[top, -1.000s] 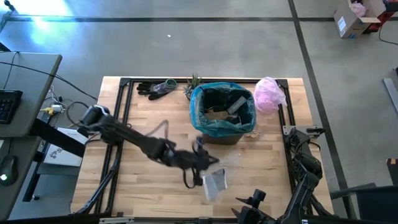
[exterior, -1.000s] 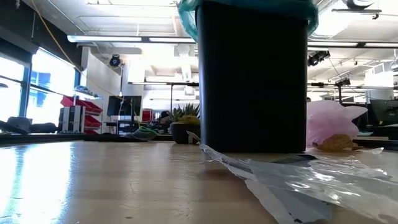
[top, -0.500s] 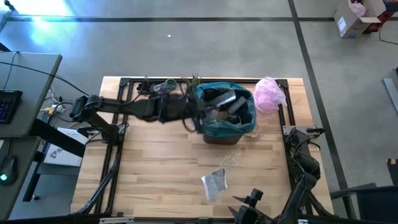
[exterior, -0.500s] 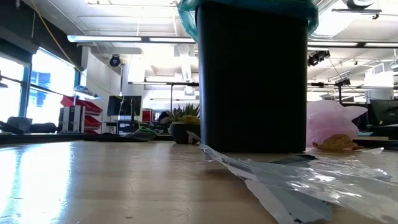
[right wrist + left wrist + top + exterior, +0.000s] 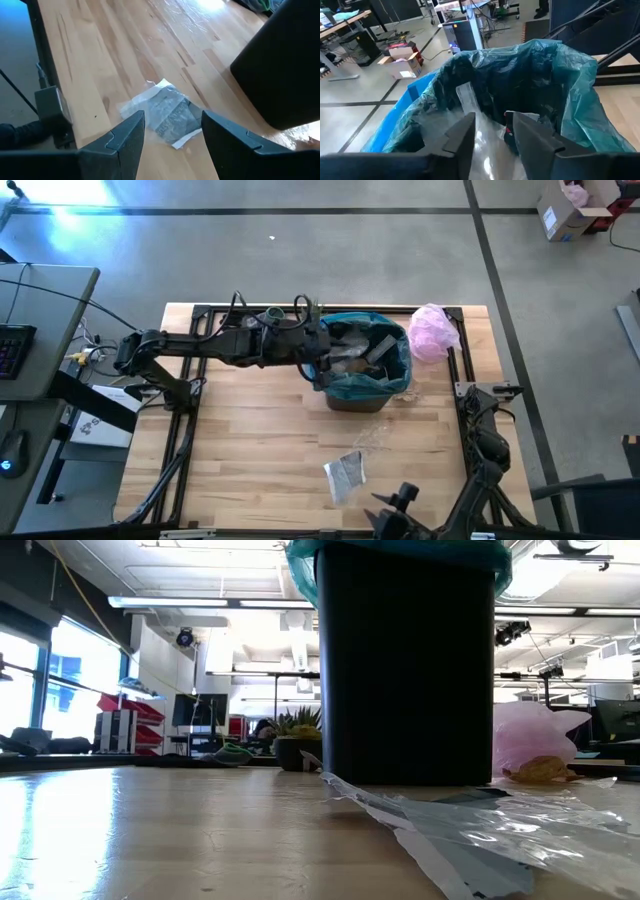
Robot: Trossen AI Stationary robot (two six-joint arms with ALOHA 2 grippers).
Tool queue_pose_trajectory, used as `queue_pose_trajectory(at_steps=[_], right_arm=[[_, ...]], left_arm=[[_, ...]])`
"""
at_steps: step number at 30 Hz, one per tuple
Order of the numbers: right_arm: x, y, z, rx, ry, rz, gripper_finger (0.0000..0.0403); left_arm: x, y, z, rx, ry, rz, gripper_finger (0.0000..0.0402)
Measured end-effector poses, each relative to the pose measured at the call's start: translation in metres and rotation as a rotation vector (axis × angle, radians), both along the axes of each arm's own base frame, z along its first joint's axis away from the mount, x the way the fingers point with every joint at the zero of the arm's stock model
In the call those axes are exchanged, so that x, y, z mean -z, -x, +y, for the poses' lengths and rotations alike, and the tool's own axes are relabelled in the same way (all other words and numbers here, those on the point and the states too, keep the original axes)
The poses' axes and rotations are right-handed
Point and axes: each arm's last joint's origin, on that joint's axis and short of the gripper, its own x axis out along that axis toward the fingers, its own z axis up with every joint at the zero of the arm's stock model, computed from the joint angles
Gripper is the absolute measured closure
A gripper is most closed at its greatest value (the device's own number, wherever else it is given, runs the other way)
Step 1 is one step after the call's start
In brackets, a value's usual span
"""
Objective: Place trash/remove bag and relplace
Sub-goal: Put the transparent plastic into the trash bin
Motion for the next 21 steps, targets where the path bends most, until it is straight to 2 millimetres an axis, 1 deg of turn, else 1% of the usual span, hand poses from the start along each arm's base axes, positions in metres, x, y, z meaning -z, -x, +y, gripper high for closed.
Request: queue_pose_trajectory(at_steps=[4,8,11,14,17,21], right_arm=[[0.000,-0.001,-0.001,0.002,0.001,-0.002,0.0218],[0.000,-0.001,-0.001,0.001,0.002,-0.002,0.0218],[0.000,0.000,-0.001,0.001,0.004,0.001,0.0218],[0.002,0.000,0.000,0.000,0.010,0.007,0.0218],[0.015,0.000,0.002,0.001,0.012,0.034,0.0218],[0.049,0.003,0.001,0.029,-0.022,0.114,0.0218]], left_arm=[[-0.002,0.000,-0.003,0.009,0.000,-0.009,0.0252],[-0.012,-0.001,-0.011,0.048,0.006,-0.043,0.0245],[-0.027,0.000,-0.023,0.135,0.041,-0.090,0.0245],[-0.041,0.002,-0.042,0.237,0.064,-0.128,0.0245],[-0.046,0.006,-0.066,0.314,0.048,-0.115,0.0245],[-0.041,0.013,-0.098,0.381,0.004,-0.055,0.0245]])
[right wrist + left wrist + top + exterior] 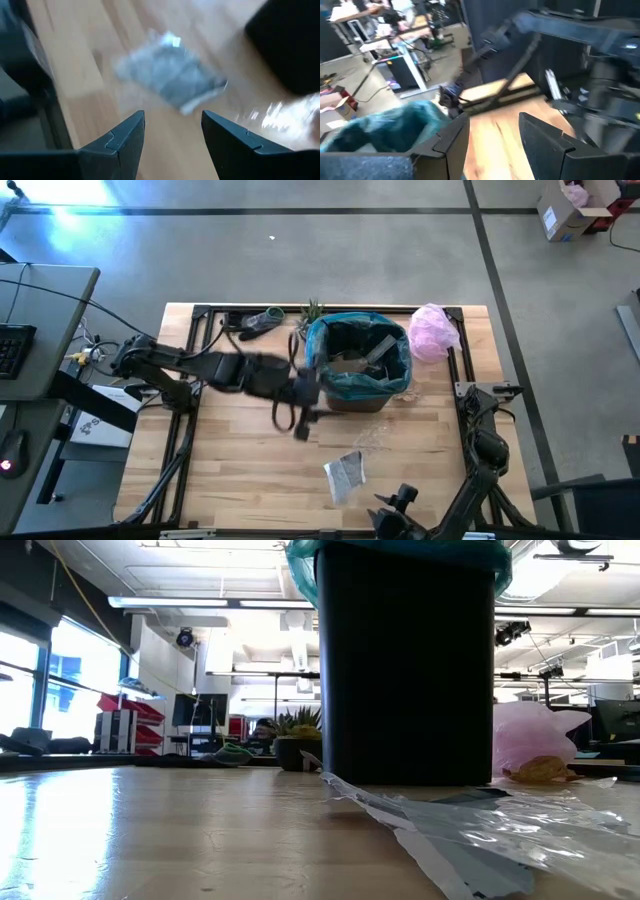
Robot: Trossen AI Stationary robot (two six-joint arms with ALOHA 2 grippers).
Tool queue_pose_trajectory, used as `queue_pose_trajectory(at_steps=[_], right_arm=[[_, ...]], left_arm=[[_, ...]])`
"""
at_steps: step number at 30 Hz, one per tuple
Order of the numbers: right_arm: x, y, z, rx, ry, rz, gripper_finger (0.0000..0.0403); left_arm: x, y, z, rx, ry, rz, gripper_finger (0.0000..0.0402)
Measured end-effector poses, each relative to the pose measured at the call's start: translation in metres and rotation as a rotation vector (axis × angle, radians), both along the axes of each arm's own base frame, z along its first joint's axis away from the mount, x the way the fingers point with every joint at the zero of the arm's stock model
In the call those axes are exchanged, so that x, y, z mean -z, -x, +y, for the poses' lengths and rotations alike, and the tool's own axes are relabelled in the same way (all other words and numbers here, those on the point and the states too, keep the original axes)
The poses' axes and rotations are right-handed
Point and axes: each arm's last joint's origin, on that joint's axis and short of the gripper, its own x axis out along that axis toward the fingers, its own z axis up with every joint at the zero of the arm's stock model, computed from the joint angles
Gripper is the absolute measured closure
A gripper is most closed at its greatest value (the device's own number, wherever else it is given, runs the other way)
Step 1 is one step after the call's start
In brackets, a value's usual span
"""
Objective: Place trash/remove bag and relplace
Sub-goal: Put the transparent plastic into the trash bin
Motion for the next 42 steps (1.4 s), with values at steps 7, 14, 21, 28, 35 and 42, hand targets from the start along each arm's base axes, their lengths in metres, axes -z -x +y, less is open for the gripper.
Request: queue_pose_trajectory(at_steps=[7,14,21,28,35,42], right_arm=[[0.043,-0.010,-0.013,0.055,-0.060,0.022,0.0218],[0.044,-0.041,-0.027,-0.021,-0.043,0.020,0.0218],[0.044,-0.063,-0.042,-0.001,-0.066,0.032,0.0218],[0.049,-0.093,-0.060,-0.068,-0.070,0.048,0.0218],[0.009,-0.061,-0.088,0.045,0.147,0.096,0.0218],[-0.020,-0.005,-0.124,0.133,-0.045,-0.162,0.0233]], left_arm=[[0.014,0.017,-0.040,-0.009,-0.095,0.115,0.0245],[0.052,0.024,-0.061,-0.020,-0.063,0.215,0.0245],[0.101,0.030,-0.072,-0.041,0.000,0.272,0.0245],[0.129,0.036,-0.079,-0.026,0.048,0.246,0.0245],[0.133,0.042,-0.087,-0.008,0.045,0.265,0.0245],[0.132,0.044,-0.090,-0.010,0.031,0.252,0.0245]])
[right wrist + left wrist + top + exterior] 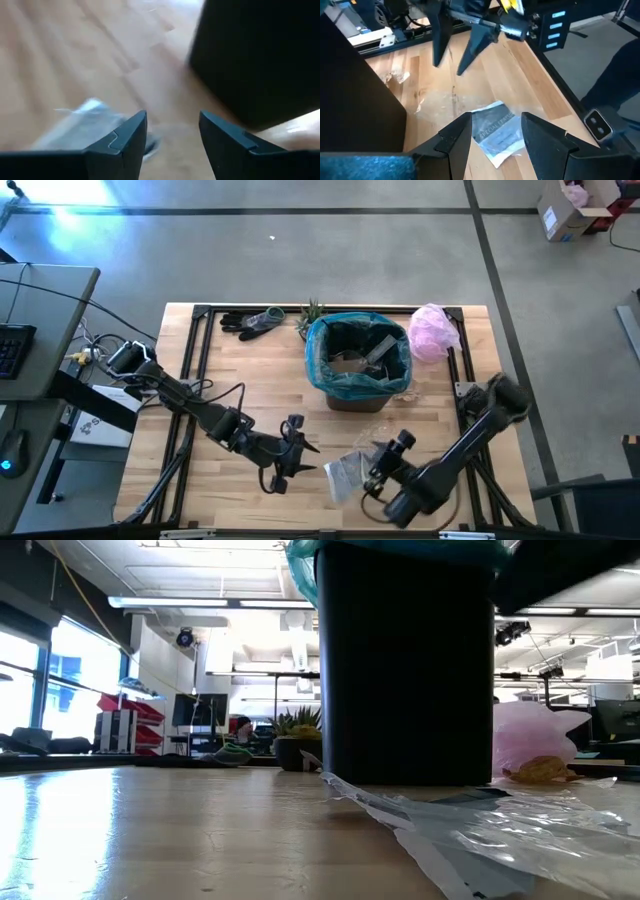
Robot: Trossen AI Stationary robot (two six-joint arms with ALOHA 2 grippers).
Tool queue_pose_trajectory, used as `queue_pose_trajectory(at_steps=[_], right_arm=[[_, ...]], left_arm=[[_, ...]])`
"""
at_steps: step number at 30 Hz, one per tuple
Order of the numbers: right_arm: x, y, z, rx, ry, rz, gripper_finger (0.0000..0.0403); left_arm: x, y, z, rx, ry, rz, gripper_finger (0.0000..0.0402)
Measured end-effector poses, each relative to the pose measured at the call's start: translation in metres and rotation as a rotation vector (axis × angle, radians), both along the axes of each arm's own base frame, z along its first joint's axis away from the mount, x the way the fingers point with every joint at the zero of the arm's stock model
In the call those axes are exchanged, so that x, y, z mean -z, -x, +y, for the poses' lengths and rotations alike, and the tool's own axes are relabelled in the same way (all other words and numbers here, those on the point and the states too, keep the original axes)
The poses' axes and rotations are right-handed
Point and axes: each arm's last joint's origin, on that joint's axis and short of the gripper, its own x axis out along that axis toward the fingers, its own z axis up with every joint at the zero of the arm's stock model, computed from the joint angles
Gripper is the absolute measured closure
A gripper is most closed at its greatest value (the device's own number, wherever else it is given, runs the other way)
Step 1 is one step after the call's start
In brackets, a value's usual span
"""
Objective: Place trash/remove bag and relplace
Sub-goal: Put the transparent plastic into the trash bin
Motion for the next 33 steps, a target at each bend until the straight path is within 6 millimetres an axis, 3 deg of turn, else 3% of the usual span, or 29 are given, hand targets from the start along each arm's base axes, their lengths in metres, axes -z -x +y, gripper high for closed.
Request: queue_pose_trajectory(at_steps=[3,7,22,33], right_arm=[[0.016,0.013,-0.006,-0.118,-0.194,-0.103,0.0246],[0.032,0.012,-0.001,-0.380,-0.373,-0.236,0.0256],[0.089,-0.013,0.022,-0.550,-0.200,-0.055,0.0258],[0.119,-0.023,0.013,-0.518,-0.181,0.035,0.0258]], left_arm=[[-0.001,-0.001,0.001,-0.009,0.001,-0.009,0.0245],[-0.001,-0.001,0.001,-0.012,0.005,-0.016,0.0245],[-0.001,-0.001,0.000,-0.034,0.036,-0.014,0.0245],[-0.001,-0.001,0.000,-0.030,0.064,-0.008,0.0245]])
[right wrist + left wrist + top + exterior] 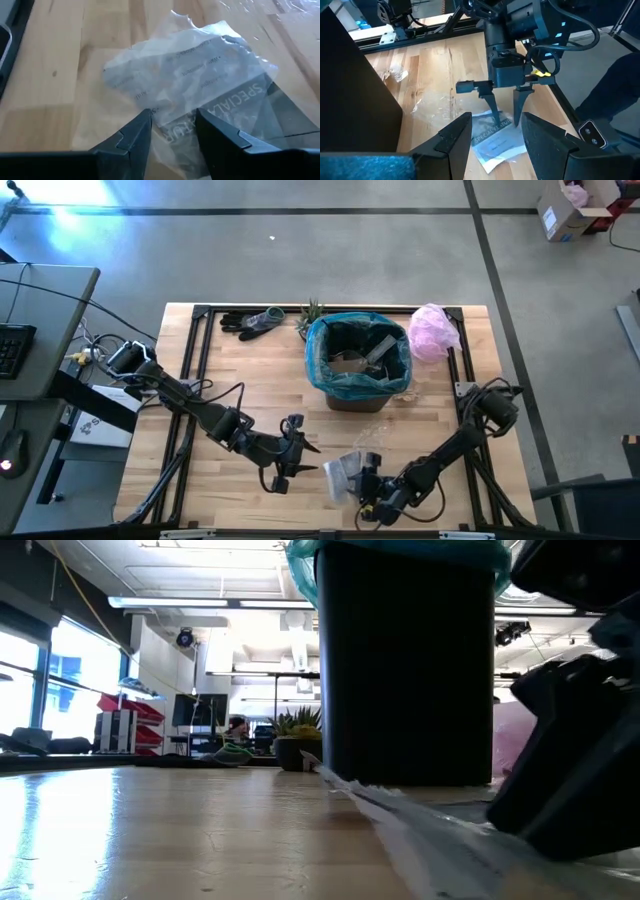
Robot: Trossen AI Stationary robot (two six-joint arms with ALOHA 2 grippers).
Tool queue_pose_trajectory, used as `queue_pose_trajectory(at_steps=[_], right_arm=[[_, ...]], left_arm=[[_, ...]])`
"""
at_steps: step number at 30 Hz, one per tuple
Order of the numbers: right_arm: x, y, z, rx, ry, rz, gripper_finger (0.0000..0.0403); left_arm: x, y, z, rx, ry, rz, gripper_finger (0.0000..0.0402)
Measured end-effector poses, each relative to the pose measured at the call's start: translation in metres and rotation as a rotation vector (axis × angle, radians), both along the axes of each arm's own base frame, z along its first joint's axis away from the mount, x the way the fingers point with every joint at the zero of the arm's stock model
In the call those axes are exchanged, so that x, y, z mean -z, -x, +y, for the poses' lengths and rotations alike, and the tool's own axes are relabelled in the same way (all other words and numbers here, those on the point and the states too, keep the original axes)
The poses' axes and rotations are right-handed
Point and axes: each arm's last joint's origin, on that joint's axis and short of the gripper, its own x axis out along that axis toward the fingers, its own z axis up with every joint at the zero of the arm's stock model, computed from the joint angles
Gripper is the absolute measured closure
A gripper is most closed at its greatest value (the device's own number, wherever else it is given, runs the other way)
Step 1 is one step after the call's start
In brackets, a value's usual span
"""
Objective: Place trash/remove bag and relplace
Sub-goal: Put the transparent plastic into the trash bin
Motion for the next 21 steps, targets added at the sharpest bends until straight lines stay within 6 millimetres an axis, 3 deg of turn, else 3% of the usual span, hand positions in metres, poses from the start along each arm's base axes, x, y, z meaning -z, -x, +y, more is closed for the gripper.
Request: queue_pose_trajectory(at_steps=[6,13,21], right_arm=[[0.004,-0.001,-0.001,0.033,-0.009,0.002,0.0283],[0.000,-0.004,0.003,0.003,-0.007,0.008,0.0390],[-0.016,-0.014,0.014,-0.051,0.043,0.043,0.0401]], left_arm=[[0.000,0.000,0.000,-0.004,0.013,0.003,0.0245],[0.000,0.000,0.000,-0.003,0.013,0.006,0.0245],[0.001,0.000,0.000,-0.003,0.012,0.008,0.0245]])
